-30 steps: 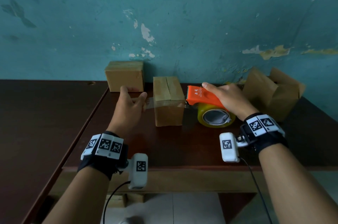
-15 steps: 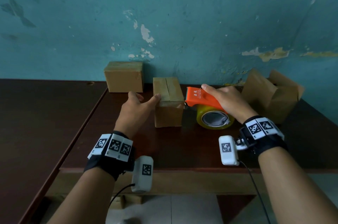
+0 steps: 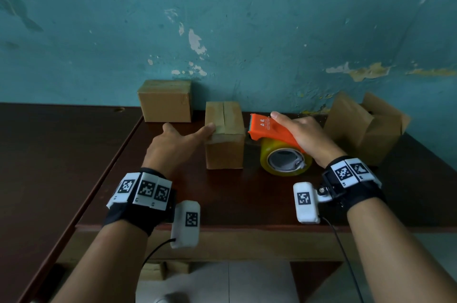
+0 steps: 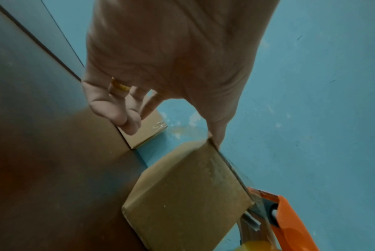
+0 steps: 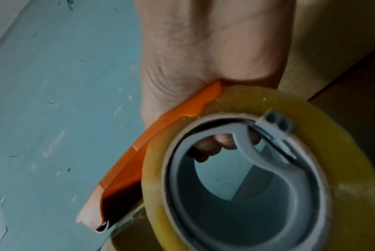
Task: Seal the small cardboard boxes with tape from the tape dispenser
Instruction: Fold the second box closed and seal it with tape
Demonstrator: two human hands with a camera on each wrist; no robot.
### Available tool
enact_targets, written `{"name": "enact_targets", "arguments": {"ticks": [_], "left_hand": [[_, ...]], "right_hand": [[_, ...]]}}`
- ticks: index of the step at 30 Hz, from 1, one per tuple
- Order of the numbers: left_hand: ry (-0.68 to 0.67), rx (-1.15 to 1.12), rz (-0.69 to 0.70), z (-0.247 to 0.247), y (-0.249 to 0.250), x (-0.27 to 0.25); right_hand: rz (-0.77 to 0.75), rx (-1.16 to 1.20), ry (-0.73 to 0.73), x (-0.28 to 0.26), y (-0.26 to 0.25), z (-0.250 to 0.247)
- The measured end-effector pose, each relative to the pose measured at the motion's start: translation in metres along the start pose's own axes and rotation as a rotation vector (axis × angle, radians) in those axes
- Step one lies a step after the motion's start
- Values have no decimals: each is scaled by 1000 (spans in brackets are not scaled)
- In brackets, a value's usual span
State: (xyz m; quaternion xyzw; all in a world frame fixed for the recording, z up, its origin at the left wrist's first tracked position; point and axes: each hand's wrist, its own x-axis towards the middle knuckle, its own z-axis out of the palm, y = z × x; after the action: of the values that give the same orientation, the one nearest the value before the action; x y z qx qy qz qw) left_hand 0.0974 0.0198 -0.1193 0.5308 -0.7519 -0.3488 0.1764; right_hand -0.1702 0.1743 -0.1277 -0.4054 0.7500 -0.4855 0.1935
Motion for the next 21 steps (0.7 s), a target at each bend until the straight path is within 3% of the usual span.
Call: {"name": "enact_targets", "arguments": {"ticks": [2,5,8,10,16,21], "left_hand": [[87,-3,121,0,0,3],[233,-27,442,5,2,5],[256,121,823,15,7,3],[222,244,972,20,8,2],[156,432,927,22,16,-17],[265,503,878,35,17,-25]], "right_hand": [[-4,-13,-5,-1,-2,1],[-17,-46,-16,-3,-6,3],[-7,-56,-12,-3,-7,4],[4,-47,-14,-2,-6,2],[7,-11,-24,-2,-3,0],[-12,-45,-39,0,-3,1]]}}
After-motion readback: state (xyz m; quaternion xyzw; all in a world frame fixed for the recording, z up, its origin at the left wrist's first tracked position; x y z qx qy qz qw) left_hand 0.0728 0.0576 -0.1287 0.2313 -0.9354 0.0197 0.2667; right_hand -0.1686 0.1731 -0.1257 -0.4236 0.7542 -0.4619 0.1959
